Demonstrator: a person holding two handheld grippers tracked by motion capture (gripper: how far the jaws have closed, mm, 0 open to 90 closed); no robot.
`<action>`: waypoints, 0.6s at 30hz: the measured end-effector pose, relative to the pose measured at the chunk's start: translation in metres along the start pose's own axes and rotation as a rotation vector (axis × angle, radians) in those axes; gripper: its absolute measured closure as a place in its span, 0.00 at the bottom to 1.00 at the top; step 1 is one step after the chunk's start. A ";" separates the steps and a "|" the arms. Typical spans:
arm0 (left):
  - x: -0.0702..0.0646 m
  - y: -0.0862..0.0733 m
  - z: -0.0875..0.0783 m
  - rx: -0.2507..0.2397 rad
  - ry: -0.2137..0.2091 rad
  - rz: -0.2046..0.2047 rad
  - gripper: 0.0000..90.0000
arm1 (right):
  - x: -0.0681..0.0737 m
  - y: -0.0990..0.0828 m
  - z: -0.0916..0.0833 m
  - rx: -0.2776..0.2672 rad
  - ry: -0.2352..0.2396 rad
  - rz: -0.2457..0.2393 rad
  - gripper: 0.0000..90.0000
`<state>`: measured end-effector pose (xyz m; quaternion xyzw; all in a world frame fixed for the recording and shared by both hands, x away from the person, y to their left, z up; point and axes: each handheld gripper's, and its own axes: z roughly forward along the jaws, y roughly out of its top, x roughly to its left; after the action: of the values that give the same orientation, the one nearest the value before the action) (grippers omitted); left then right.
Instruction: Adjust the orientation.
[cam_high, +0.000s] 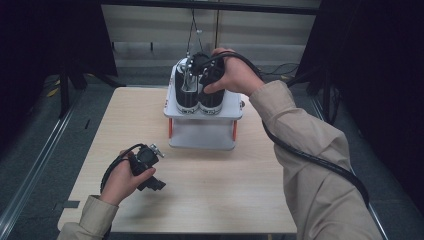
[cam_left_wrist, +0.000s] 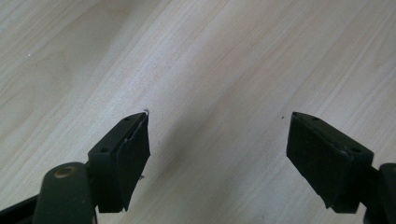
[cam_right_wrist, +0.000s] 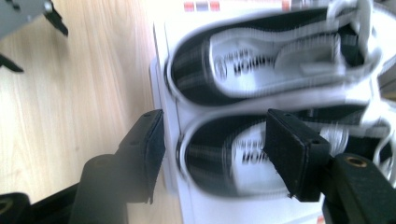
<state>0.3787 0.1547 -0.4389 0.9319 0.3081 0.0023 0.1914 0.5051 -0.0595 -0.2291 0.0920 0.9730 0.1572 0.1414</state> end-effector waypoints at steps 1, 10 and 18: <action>0.000 0.000 0.000 0.000 0.000 0.000 0.24 | 0.000 0.000 0.000 0.000 0.000 0.000 0.42; 0.002 -0.005 -0.002 -0.003 0.000 -0.011 0.24 | 0.003 0.030 0.038 0.014 0.040 -0.075 0.51; -0.001 -0.003 0.000 0.005 -0.002 -0.002 0.24 | 0.005 0.025 0.048 0.056 0.063 -0.060 0.75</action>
<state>0.3764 0.1568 -0.4405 0.9321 0.3088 0.0007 0.1894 0.5182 -0.0213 -0.2655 0.0616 0.9834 0.1283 0.1125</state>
